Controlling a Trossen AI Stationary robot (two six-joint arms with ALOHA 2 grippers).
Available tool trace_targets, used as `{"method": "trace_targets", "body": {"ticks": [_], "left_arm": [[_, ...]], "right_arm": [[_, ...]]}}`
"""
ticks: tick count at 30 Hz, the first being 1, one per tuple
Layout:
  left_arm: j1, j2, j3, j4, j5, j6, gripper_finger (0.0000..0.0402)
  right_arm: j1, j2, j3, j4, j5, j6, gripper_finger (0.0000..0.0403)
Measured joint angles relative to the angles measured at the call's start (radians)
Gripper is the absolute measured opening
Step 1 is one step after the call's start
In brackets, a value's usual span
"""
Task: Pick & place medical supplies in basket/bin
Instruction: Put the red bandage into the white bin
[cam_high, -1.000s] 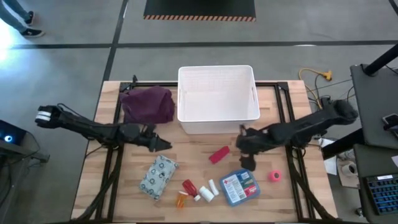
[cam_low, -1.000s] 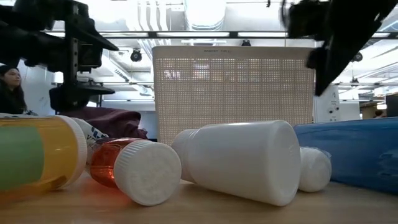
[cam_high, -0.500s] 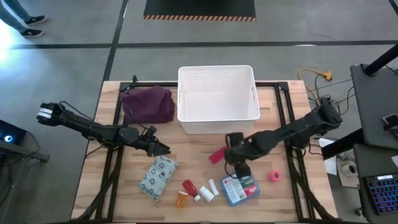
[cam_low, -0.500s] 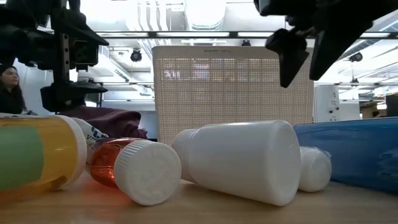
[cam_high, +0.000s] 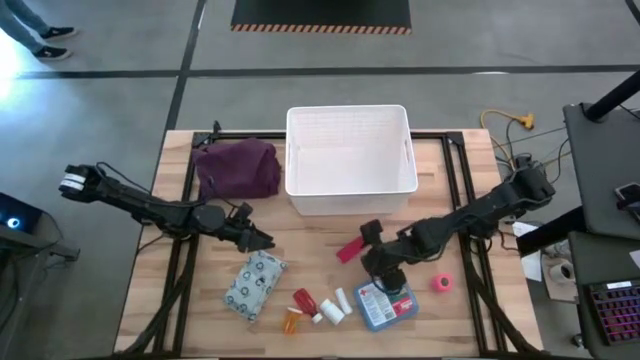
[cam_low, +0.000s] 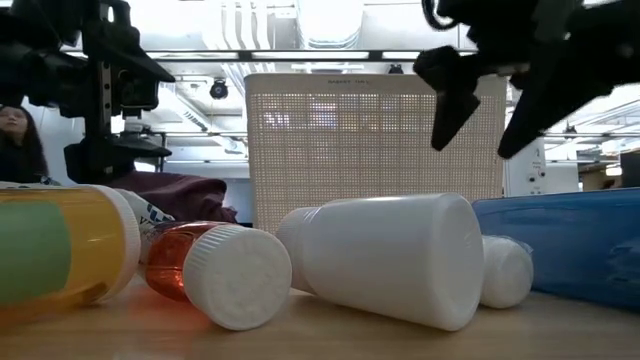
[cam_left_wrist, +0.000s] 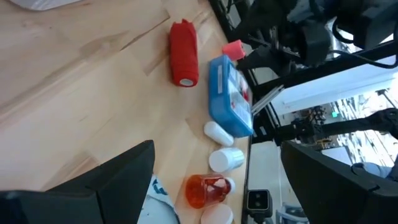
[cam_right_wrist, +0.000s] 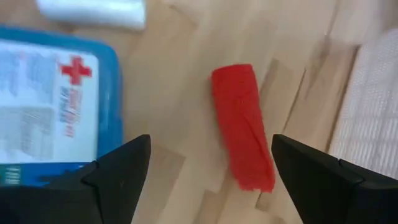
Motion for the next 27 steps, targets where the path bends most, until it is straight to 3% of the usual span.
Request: {"method": "trace_targets", "body": {"ticks": [7, 21, 27], "left_arm": [[0.0, 0.0, 0.0, 0.002, -0.038, 0.0, 0.0332], [0.001, 0.0, 0.0, 0.003, -0.052, 0.0, 0.0332], [0.0, 0.0, 0.0, 0.003, -0.052, 0.0, 0.0332]], "right_arm": [[-0.062, 0.06, 0.03, 0.032, 0.0, -0.062, 0.0325], [-0.119, 0.295, 0.167, 0.029, 0.003, 0.036, 0.0325], [-0.162, 0.371, 0.199, -0.031, -0.116, 0.081, 0.0325]]}}
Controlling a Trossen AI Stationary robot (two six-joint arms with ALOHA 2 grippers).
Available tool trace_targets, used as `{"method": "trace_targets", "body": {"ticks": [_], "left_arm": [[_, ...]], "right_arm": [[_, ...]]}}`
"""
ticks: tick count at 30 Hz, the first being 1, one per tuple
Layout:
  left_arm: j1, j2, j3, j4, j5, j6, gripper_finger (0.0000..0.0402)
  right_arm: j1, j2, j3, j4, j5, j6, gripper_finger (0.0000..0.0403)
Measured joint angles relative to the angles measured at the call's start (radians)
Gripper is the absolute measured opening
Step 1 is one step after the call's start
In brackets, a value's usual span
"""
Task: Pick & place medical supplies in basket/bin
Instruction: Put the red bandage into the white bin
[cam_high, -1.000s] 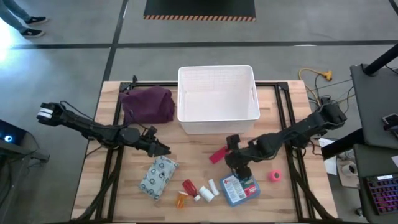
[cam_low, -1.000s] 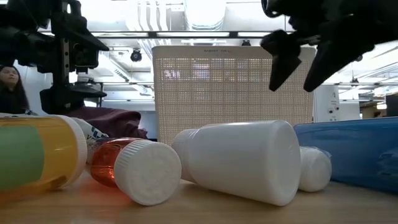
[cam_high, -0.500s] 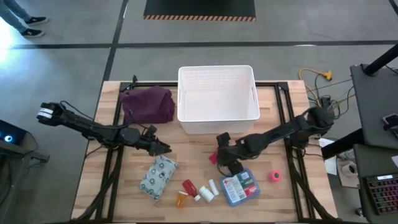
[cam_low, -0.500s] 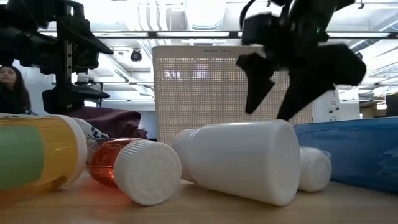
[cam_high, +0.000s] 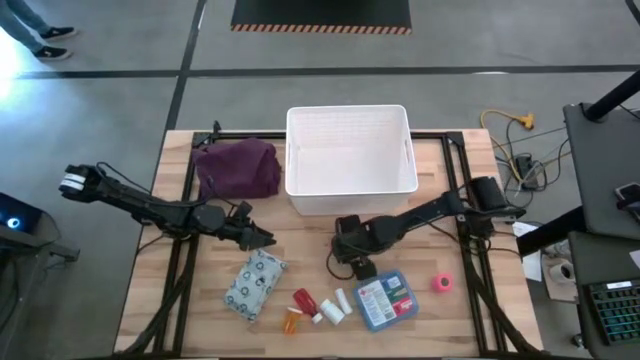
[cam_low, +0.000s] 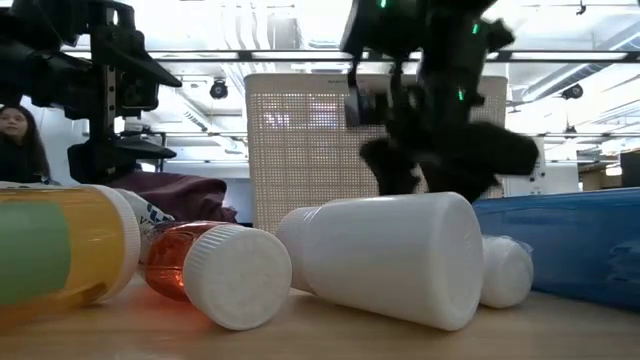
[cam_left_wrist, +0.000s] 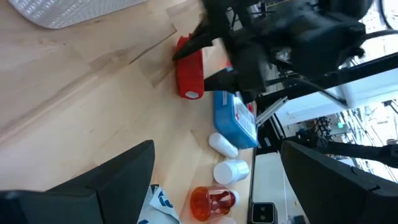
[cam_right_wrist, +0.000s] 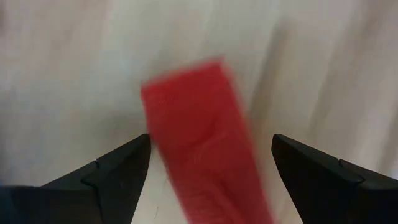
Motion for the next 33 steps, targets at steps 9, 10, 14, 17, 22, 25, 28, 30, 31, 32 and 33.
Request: {"method": "trace_targets", "body": {"ticks": [9, 10, 14, 17, 22, 25, 28, 30, 31, 32, 33], "left_arm": [[-0.002, 0.0, 0.0, 0.0, 0.002, 0.008, 0.0332], [-0.002, 0.0, 0.0, 0.0, 0.002, 0.008, 0.0332], [-0.002, 0.0, 0.0, 0.0, 0.003, 0.012, 0.0332], [-0.002, 0.0, 0.0, 0.0, 0.003, 0.035, 0.0332], [-0.003, 0.0, 0.0, 0.0, 0.005, 0.063, 0.0332], [-0.003, 0.0, 0.0, 0.0, 0.006, 0.065, 0.0332], [-0.003, 0.0, 0.0, 0.0, 0.008, 0.065, 0.0332], [-0.003, 0.0, 0.0, 0.0, 0.008, 0.065, 0.0332], [-0.003, 0.0, 0.0, 0.0, 0.007, 0.065, 0.0332], [-0.003, 0.0, 0.0, 0.0, 0.007, 0.064, 0.0332], [-0.003, 0.0, 0.0, 0.0, 0.007, 0.062, 0.0332]], "right_arm": [[-0.003, 0.044, 0.073, -0.12, -0.018, 0.118, 0.0262], [-0.003, 0.042, 0.084, -0.134, -0.017, 0.129, 0.0242], [-0.002, 0.022, 0.134, -0.193, -0.014, 0.206, 0.0155], [0.009, -0.017, 0.173, -0.258, -0.014, 0.298, 0.01], [0.042, -0.18, 0.294, -0.333, 0.088, 0.509, 0.0061], [0.039, -0.295, 0.388, -0.378, 0.281, 0.583, 0.0071], [-0.03, -0.382, 0.463, -0.394, 0.485, 0.652, 0.0088], [-0.14, -0.417, 0.485, -0.406, 0.524, 0.665, 0.0093], [-0.208, -0.422, 0.485, -0.406, 0.503, 0.642, 0.0093], [-0.277, -0.421, 0.481, -0.405, 0.453, 0.613, 0.0094], [-0.347, -0.413, 0.473, -0.406, 0.384, 0.587, 0.0095]]}}
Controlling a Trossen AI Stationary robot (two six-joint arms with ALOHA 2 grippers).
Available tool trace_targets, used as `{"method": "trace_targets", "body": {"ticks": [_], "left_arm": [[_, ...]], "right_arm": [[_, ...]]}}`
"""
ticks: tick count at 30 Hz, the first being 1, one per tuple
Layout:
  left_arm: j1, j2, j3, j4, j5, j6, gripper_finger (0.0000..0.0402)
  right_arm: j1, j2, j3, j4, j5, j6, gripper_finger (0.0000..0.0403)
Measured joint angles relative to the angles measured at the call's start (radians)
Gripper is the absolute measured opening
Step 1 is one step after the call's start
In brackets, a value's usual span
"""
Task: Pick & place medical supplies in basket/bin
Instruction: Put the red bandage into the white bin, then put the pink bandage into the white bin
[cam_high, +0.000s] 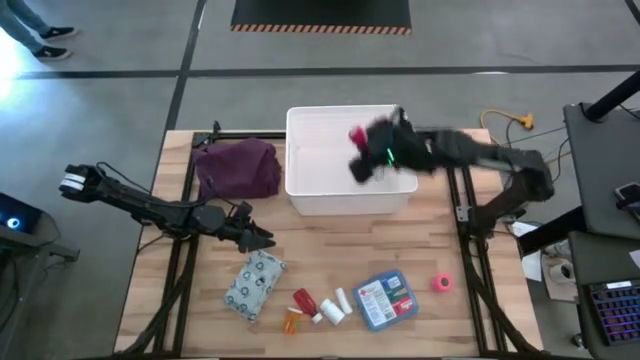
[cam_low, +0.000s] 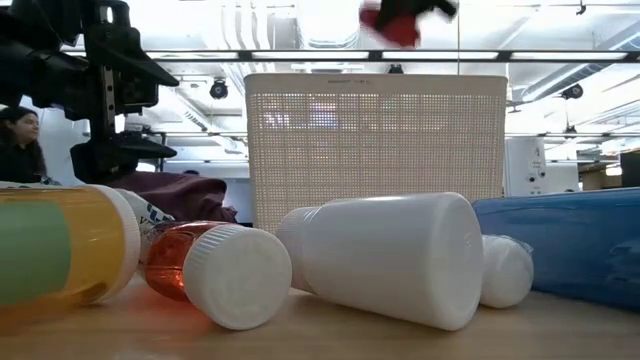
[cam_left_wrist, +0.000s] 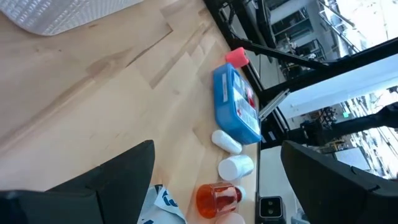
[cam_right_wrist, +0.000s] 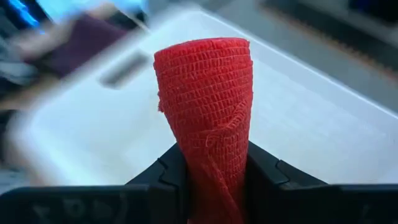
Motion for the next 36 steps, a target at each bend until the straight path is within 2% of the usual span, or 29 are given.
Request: {"method": "trace_targets", "body": {"ticks": [2, 4, 8, 13, 18, 25, 30, 36], "left_arm": [[0.0, 0.0, 0.0, 0.002, -0.004, -0.001, 0.0332], [0.001, 0.0, 0.0, 0.002, -0.023, -0.001, 0.0332], [0.002, 0.0, 0.0, 0.007, -0.069, -0.073, 0.0332], [0.002, 0.0, 0.003, 0.007, -0.087, -0.136, 0.0332], [0.002, 0.0, 0.033, 0.007, -0.126, -0.134, 0.0332], [0.002, 0.0, 0.072, 0.008, -0.165, -0.072, 0.0332], [0.002, 0.0, 0.072, 0.0, -0.165, -0.069, 0.0332], [0.004, 0.0, 0.072, -0.034, -0.165, -0.048, 0.0332]], "right_arm": [[-0.114, 0.033, -0.014, -0.004, -0.146, -0.048, 0.0095], [-0.192, 0.067, -0.017, 0.008, -0.247, -0.119, 0.0096], [-0.263, 0.155, 0.021, 0.045, -0.331, -0.245, 0.0096], [-0.274, 0.281, 0.107, 0.015, -0.457, -0.35, 0.0098], [-0.274, 0.402, 0.201, -0.075, -0.46, -0.452, 0.0123], [-0.271, 0.506, 0.366, -0.191, -0.454, -0.5, 0.0227], [-0.269, 0.486, 0.426, -0.205, -0.402, -0.513, 0.0295], [-0.268, 0.416, 0.43, -0.223, -0.361, -0.464, 0.0329]]}}
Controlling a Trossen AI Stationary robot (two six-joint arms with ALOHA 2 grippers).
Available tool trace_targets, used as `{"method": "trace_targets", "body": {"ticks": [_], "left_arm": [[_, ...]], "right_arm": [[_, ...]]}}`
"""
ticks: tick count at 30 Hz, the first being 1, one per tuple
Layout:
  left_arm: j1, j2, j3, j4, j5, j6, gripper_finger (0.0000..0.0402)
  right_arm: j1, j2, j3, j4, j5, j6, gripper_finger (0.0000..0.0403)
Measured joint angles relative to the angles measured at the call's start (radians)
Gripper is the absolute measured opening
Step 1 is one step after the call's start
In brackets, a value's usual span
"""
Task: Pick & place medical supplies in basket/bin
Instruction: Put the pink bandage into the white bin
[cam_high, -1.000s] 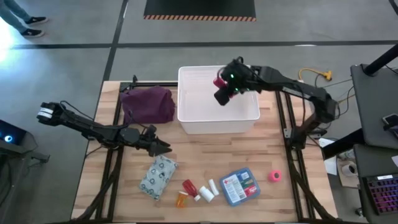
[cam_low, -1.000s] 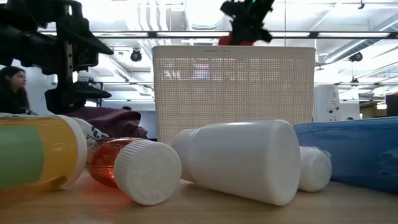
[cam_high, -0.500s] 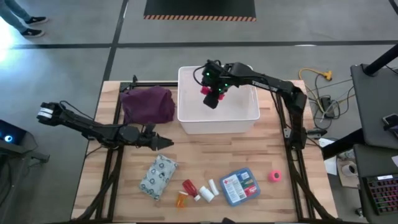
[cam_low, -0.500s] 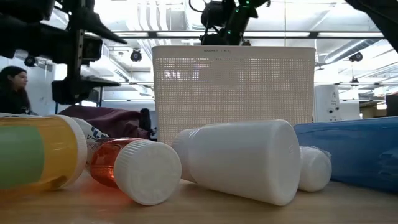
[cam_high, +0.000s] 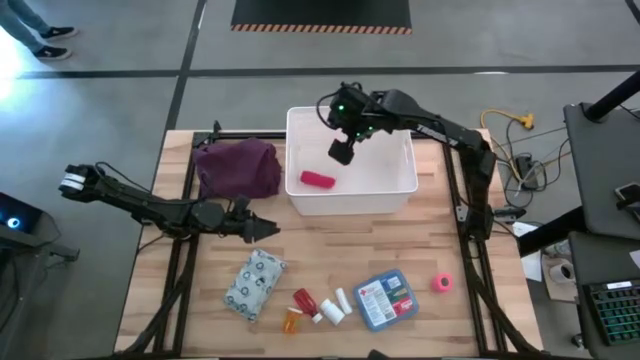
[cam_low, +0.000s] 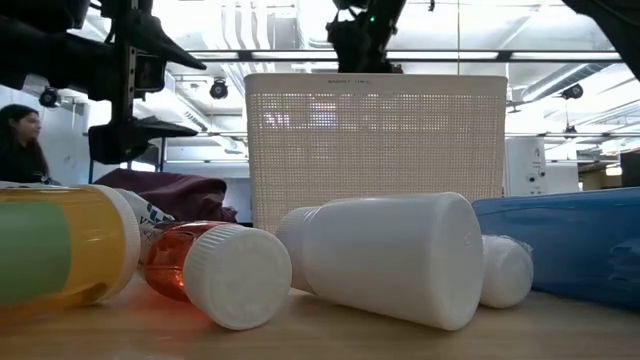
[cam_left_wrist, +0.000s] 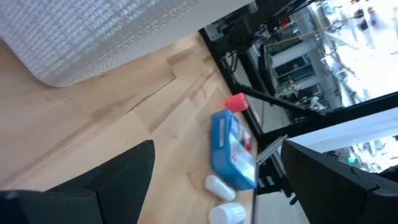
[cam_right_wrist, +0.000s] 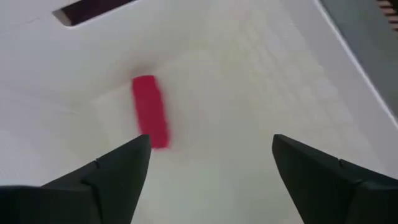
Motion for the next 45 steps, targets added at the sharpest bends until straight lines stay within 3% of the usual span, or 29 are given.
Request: {"method": "trace_targets", "body": {"ticks": [6, 12, 17, 21, 28, 33, 37, 41, 45], "left_arm": [[0.013, -0.021, -0.001, -0.033, 0.02, 0.059, 0.0332], [0.058, -0.163, -0.003, -0.24, 0.166, 0.094, 0.0332], [0.067, -0.279, -0.009, -0.332, 0.207, 0.151, 0.0332], [0.064, -0.288, -0.009, -0.333, 0.316, 0.152, 0.0332], [0.029, -0.14, -0.001, -0.327, 0.374, 0.15, 0.0309], [-0.056, -0.036, 0.065, -0.341, 0.405, 0.141, 0.0275], [-0.158, 0.035, 0.179, -0.442, 0.383, 0.142, 0.0243], [-0.229, 0.145, 0.292, -0.532, 0.283, 0.14, 0.0216], [-0.243, 0.277, 0.382, -0.531, 0.27, 0.141, 0.0209]], "right_arm": [[0.049, -0.076, -0.022, -0.016, 0.083, 0.018, 0.0329], [0.213, -0.146, -0.097, -0.061, 0.159, 0.086, 0.0329], [0.399, -0.175, -0.167, -0.207, 0.181, 0.401, 0.0329], [0.525, -0.203, -0.26, -0.275, 0.156, 0.687, 0.0328], [0.734, -0.272, -0.484, -0.215, 0.078, 0.963, 0.0327], [0.851, -0.278, -0.635, 0.033, 0.045, 0.984, 0.0327], [0.903, -0.268, -0.719, 0.213, 0.041, 0.978, 0.0327], [0.954, -0.27, -0.777, 0.166, 0.04, 1.056, 0.0327], [1.024, -0.351, -0.847, 0.06, 0.024, 1.248, 0.0327]]}}
